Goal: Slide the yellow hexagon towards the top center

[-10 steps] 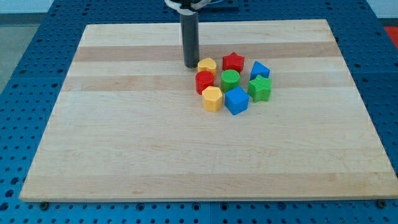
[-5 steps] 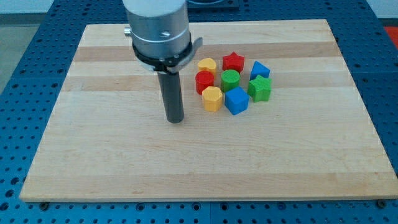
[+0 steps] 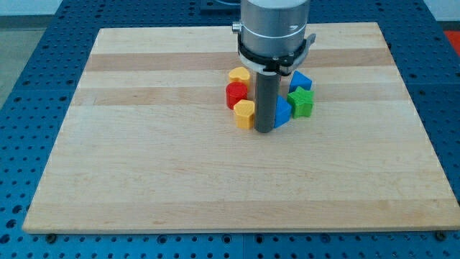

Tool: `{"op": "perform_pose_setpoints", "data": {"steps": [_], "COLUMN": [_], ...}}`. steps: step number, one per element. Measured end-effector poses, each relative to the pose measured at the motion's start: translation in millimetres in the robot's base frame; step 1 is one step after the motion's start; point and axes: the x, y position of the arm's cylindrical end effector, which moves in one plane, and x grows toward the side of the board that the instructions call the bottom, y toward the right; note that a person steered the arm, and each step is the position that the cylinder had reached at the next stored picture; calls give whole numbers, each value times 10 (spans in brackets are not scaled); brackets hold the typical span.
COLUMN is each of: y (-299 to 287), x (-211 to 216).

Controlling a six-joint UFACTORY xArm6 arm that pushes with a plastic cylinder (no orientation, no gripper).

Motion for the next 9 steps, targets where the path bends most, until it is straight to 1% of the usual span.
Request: {"op": "perform_pose_setpoints", "data": {"steps": [1,2,5,6,9], "y": [-94,-354,-927,-943,-943], "x": [-16,-16,-345,-494,-1130]}}
